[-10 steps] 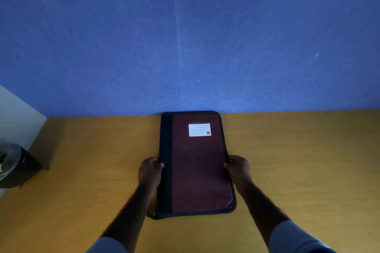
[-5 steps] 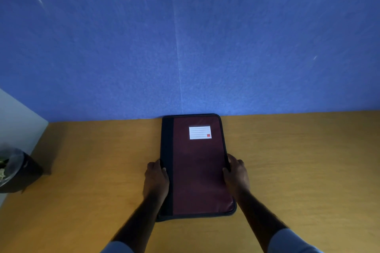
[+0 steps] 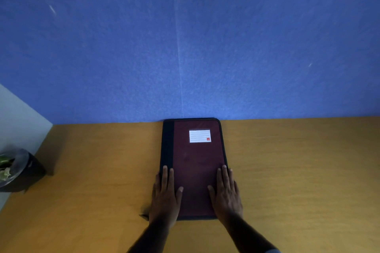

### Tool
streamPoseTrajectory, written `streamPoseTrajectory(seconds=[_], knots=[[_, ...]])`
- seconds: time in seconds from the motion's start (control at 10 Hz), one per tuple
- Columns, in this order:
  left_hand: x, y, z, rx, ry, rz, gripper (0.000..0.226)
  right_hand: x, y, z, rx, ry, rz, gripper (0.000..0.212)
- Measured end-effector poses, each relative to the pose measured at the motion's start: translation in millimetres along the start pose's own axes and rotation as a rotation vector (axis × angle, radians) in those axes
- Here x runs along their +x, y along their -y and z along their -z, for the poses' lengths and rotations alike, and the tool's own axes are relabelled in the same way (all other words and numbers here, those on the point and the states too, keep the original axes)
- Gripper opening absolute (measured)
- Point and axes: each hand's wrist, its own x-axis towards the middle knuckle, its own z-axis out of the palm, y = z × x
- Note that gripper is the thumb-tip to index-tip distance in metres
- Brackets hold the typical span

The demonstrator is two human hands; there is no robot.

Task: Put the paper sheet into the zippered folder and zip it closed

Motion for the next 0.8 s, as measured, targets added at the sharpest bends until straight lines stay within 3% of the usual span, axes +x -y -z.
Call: streamPoseTrajectory(seconds=[0.4,0.6,0.8], knots=[[3.2,-15.7,4.4,0.077,-0.018,-0.003,0.079,-1.1,-0.3,10.7,-0.054,-0.033,0.027,0.082],[19.2,-29.0,34.5,0.054,-0.06,-0.055,0.079,5.4,8.5,44.0,-0.095,-0.056,0.034,0.083],[49.0,-41.9,82.0,0.102,-0.163,-0.156,0.079,31.2,34.5,94.2,-0.096,-0.183,0.143,0.084]])
